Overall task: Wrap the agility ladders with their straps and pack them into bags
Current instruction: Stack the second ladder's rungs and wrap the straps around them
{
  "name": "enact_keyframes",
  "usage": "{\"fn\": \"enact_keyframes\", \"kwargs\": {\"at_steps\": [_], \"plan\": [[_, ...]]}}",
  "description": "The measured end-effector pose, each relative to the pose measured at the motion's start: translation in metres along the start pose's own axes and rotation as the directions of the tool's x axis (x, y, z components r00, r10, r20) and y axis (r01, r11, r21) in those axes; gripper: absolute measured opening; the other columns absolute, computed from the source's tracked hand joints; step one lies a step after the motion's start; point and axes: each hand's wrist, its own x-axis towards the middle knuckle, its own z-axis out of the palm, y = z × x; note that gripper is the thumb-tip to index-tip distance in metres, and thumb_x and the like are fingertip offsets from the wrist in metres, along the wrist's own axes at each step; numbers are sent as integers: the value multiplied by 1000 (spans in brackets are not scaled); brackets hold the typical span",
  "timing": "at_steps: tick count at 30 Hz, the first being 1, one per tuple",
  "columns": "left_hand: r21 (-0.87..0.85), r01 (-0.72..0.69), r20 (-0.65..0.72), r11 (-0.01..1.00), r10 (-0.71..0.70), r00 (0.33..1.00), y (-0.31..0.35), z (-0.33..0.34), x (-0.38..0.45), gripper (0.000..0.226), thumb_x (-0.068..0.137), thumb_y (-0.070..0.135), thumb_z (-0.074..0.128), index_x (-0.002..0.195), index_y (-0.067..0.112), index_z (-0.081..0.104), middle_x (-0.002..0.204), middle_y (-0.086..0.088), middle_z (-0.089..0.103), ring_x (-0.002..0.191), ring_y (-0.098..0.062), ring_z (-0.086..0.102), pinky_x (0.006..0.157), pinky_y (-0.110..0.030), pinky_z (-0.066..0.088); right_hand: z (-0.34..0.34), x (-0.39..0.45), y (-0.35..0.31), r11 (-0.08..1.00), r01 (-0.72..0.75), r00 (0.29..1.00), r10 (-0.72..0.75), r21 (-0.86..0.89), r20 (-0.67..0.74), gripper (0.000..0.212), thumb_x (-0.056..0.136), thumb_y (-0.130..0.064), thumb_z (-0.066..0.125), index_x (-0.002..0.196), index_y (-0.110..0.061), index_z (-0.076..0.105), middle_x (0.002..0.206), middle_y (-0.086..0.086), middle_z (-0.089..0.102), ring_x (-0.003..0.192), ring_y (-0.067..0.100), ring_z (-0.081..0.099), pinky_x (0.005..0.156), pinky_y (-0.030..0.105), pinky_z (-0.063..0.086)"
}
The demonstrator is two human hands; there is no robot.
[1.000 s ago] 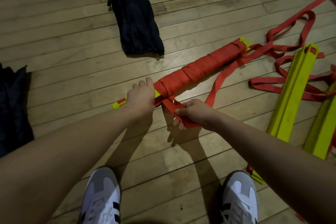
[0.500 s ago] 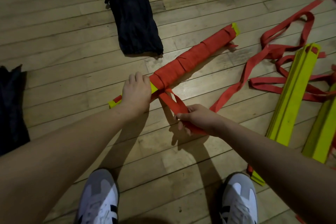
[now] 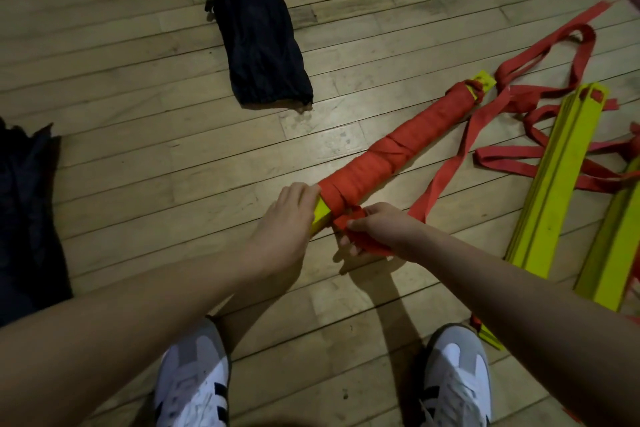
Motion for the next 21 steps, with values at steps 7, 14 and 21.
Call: {"fn": "enact_keyframes", "kwargs": {"at_steps": [7, 14, 21], "plan": [[134, 116, 140, 984, -134, 981, -4, -9, 11, 56, 93, 54, 48, 133, 17, 39, 124, -4, 53, 111, -25, 53, 81, -36, 41, 0, -5, 3, 1000, -4, 1000, 4, 5, -9, 12, 97, -7, 51, 90, -2, 59, 72, 8, 67, 51, 14, 57, 47, 22, 49], [137, 246, 115, 960, -262, 958, 10, -11, 23, 42, 93, 38, 56, 123, 11, 42, 115, -8, 57, 103, -28, 58, 68, -34, 38, -1, -7, 3, 998, 31, 999, -34, -59, -38, 17, 98, -7, 50, 82, -4, 56, 55, 3, 64, 37, 8, 48, 39, 17, 40], [144, 284, 108, 948, -300, 948, 0, -25, 37, 45, 91, 33, 61, 123, 8, 42, 119, -11, 55, 109, -30, 55, 76, -38, 45, -10, -7, -15, 988, 28, 992, -9, -154, 125, 18, 100, -11, 47, 95, 1, 60, 66, 9, 69, 45, 11, 55, 46, 20, 45]]}}
